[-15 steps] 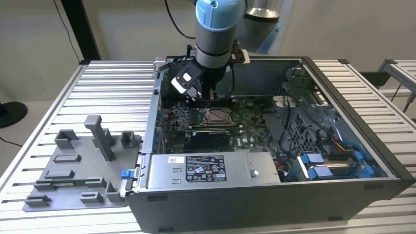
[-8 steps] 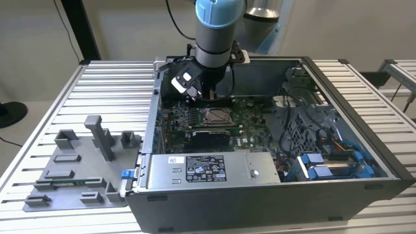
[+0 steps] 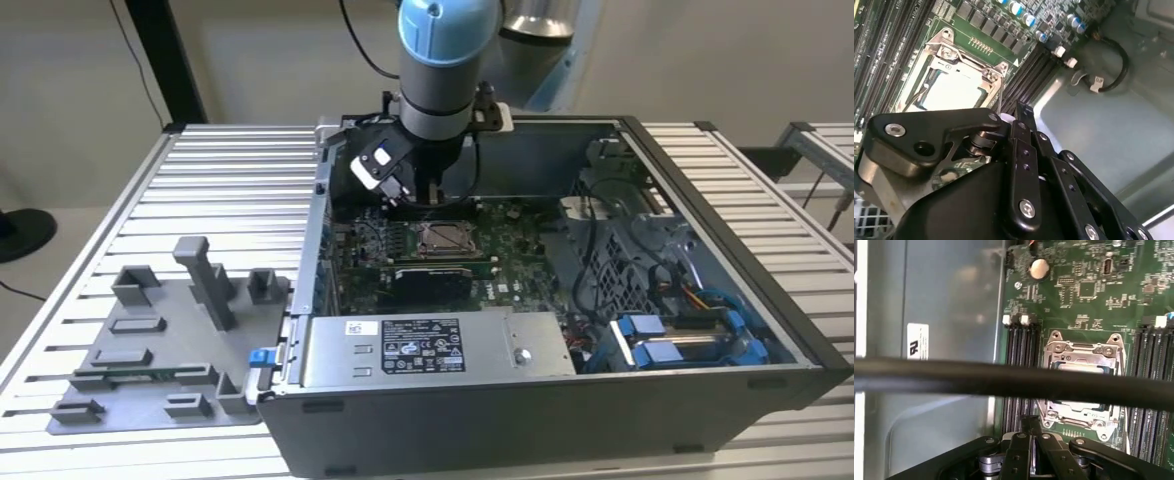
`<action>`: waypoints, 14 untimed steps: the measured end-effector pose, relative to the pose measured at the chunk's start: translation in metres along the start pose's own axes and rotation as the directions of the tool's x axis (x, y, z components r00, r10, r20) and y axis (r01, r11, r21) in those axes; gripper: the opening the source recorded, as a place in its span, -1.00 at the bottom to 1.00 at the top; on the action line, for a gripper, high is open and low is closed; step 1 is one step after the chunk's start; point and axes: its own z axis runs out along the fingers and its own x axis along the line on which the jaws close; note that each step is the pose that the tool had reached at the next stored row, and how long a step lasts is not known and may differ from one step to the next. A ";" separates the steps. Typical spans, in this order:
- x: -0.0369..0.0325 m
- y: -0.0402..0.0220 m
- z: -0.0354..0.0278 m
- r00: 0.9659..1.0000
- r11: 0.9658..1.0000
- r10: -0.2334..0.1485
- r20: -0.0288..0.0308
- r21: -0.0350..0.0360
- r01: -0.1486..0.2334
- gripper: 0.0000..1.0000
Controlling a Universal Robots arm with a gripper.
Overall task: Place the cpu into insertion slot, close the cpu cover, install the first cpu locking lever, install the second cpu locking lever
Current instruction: 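Install the first cpu locking lever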
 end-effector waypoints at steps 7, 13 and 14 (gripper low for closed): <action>-0.0012 -0.0116 0.0047 1.000 1.000 0.025 -0.003 -0.011 -0.025 -1.00; -0.0038 -0.0137 0.0115 1.000 1.000 0.025 -0.006 -0.011 -0.025 -1.00; -0.0043 -0.0138 0.0126 1.000 1.000 0.025 -0.010 -0.011 -0.025 -1.00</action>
